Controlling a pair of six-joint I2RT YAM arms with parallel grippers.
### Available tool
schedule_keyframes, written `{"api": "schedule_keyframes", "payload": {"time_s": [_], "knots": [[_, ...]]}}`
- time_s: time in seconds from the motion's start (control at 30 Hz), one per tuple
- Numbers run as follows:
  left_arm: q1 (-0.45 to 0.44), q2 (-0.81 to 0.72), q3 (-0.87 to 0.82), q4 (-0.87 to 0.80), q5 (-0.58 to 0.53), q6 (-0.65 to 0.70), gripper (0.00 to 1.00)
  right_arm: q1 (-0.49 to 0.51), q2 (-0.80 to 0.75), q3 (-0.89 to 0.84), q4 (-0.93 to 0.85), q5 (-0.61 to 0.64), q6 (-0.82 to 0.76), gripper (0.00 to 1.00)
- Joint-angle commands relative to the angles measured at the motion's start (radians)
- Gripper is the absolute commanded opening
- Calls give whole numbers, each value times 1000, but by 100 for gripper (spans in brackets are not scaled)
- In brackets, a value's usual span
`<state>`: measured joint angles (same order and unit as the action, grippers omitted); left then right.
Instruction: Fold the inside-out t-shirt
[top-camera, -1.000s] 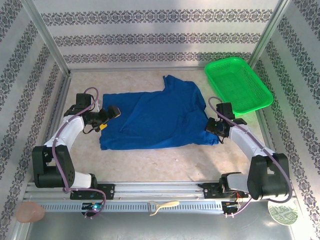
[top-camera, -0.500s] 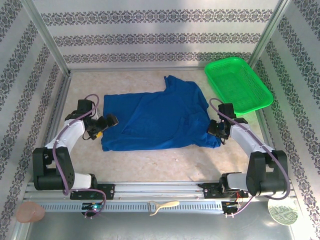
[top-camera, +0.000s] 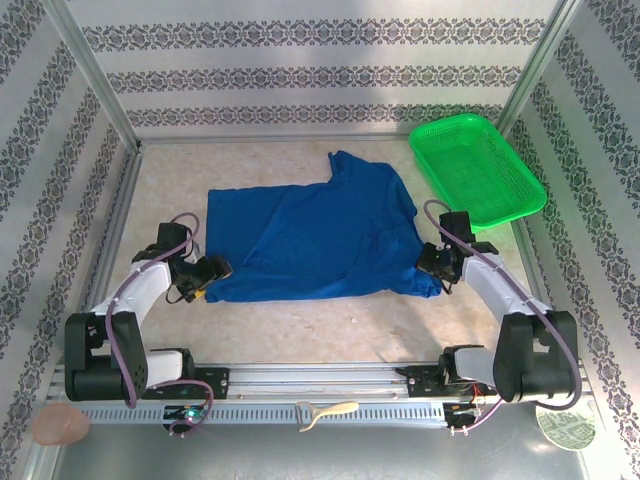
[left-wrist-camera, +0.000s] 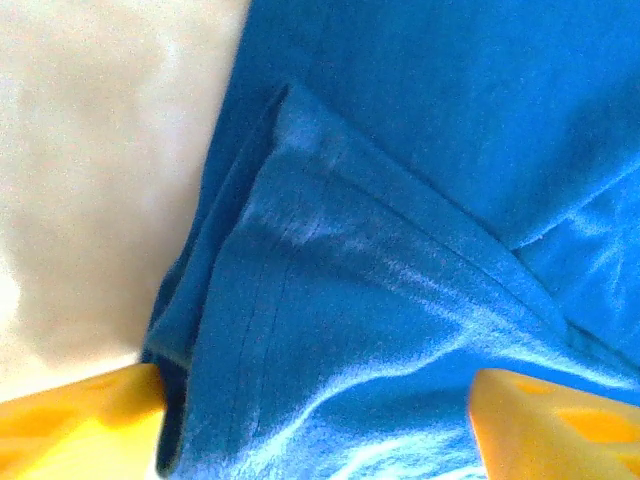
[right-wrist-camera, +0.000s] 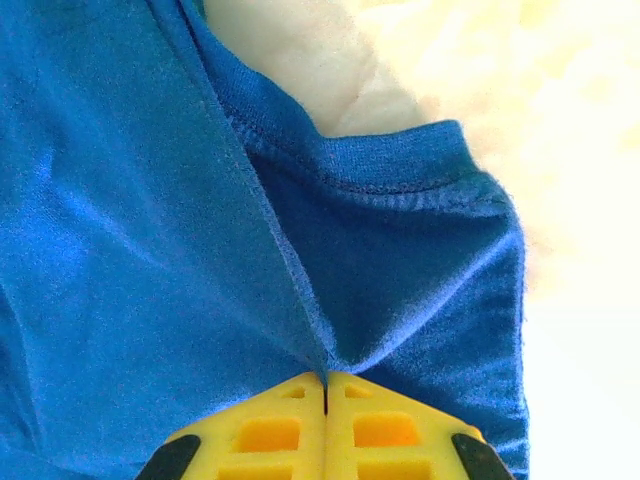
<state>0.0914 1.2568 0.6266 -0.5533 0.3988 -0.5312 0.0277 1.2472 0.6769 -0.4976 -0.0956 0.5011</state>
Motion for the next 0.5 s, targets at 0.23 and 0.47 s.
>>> {"api": "schedule_keyframes", "payload": {"time_s": [0.23,0.47], "knots": [[19,31,52,-9,-36,39,6,-12,-219,-121,-91,-4,117,0],[52,-12,134,-86,-39,56,86,-13,-300,-95,-132,22,96,49]]}}
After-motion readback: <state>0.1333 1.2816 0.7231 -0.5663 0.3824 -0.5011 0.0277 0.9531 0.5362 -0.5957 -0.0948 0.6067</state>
